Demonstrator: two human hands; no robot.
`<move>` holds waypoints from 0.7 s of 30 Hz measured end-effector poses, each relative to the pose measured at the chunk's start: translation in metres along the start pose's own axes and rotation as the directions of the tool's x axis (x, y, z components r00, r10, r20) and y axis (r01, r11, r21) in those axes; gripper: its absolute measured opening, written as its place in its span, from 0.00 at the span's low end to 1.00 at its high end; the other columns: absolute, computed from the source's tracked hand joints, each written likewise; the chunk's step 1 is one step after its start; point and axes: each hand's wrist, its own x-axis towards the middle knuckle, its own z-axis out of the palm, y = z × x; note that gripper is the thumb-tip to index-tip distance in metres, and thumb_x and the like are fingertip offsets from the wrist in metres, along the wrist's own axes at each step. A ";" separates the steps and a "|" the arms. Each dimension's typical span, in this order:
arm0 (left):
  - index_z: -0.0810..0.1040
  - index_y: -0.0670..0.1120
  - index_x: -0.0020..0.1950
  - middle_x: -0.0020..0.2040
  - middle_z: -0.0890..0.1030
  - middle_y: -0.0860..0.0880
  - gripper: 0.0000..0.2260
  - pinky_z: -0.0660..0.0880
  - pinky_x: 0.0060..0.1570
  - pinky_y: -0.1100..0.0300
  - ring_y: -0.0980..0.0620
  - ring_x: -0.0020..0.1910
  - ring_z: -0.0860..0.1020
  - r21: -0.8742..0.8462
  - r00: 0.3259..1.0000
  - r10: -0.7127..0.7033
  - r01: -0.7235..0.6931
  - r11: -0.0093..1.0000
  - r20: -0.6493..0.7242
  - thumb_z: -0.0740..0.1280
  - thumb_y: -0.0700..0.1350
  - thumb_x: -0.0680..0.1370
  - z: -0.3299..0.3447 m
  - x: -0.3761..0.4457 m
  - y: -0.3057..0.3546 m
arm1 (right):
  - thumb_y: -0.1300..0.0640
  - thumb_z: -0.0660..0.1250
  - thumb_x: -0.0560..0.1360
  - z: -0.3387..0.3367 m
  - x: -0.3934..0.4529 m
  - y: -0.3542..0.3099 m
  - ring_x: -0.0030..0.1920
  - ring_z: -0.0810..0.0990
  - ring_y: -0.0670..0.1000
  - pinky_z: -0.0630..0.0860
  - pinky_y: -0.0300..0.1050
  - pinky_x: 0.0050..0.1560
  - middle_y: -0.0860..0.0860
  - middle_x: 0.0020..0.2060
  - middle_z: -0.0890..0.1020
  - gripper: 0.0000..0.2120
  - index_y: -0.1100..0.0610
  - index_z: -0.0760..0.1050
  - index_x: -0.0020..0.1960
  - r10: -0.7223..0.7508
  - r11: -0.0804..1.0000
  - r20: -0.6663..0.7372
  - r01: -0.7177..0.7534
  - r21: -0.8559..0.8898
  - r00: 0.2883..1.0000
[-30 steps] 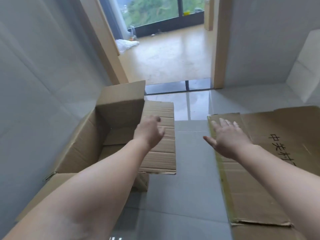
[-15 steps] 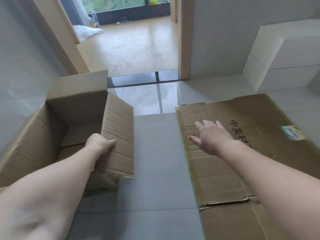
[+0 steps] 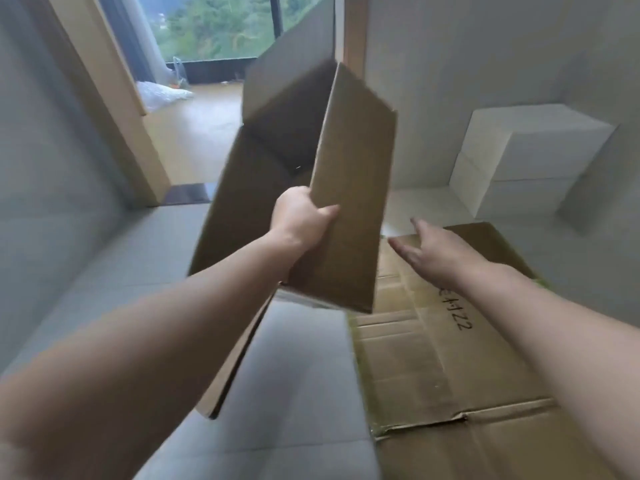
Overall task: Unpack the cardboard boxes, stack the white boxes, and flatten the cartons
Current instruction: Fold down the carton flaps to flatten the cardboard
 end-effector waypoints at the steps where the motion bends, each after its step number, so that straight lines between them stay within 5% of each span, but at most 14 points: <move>1: 0.83 0.43 0.47 0.44 0.84 0.47 0.10 0.79 0.48 0.55 0.50 0.44 0.82 -0.142 1.000 0.021 -0.019 0.990 0.012 0.73 0.47 0.71 0.009 0.000 0.024 | 0.32 0.55 0.75 -0.016 -0.002 0.007 0.70 0.66 0.57 0.64 0.47 0.65 0.55 0.72 0.66 0.39 0.55 0.53 0.76 0.042 0.997 -0.037 -0.040 0.064 0.998; 4: 0.83 0.44 0.45 0.41 0.85 0.49 0.06 0.81 0.43 0.55 0.52 0.40 0.84 -0.544 0.996 0.055 -0.004 0.839 0.077 0.74 0.45 0.71 0.035 -0.004 0.095 | 0.29 0.56 0.72 -0.076 -0.016 0.038 0.68 0.69 0.57 0.65 0.44 0.63 0.55 0.70 0.69 0.42 0.56 0.56 0.74 0.168 0.952 -0.201 -0.107 0.286 0.965; 7: 0.82 0.43 0.45 0.41 0.85 0.47 0.06 0.81 0.39 0.54 0.49 0.40 0.84 -0.818 0.978 0.097 0.099 0.567 0.186 0.74 0.44 0.71 0.063 -0.013 0.157 | 0.28 0.58 0.70 -0.154 -0.043 0.074 0.64 0.72 0.56 0.64 0.39 0.54 0.54 0.66 0.73 0.40 0.55 0.62 0.70 0.276 0.921 -0.420 -0.114 0.372 0.864; 13: 0.81 0.42 0.51 0.46 0.85 0.44 0.14 0.80 0.46 0.44 0.45 0.45 0.84 -0.915 0.900 0.175 0.380 0.137 0.400 0.74 0.50 0.71 0.141 -0.051 0.263 | 0.29 0.66 0.65 -0.288 -0.121 0.115 0.59 0.77 0.52 0.71 0.50 0.64 0.50 0.58 0.79 0.36 0.54 0.72 0.62 0.282 0.956 -0.583 -0.171 0.238 0.762; 18: 0.80 0.47 0.47 0.46 0.85 0.50 0.20 0.79 0.52 0.46 0.49 0.46 0.83 -0.815 0.797 0.169 0.572 0.093 0.579 0.74 0.61 0.67 0.198 -0.102 0.310 | 0.27 0.67 0.61 -0.339 -0.175 0.122 0.56 0.78 0.54 0.74 0.48 0.58 0.51 0.56 0.80 0.39 0.53 0.73 0.61 0.216 0.921 -0.664 -0.375 -0.104 0.716; 21: 0.78 0.47 0.55 0.52 0.83 0.51 0.29 0.76 0.58 0.48 0.50 0.51 0.81 -0.731 0.726 0.138 0.628 0.267 0.674 0.70 0.68 0.65 0.232 -0.139 0.277 | 0.25 0.65 0.61 -0.315 -0.179 0.129 0.63 0.74 0.60 0.72 0.51 0.61 0.59 0.63 0.75 0.47 0.57 0.68 0.68 0.219 0.769 -0.624 -0.526 -0.363 0.750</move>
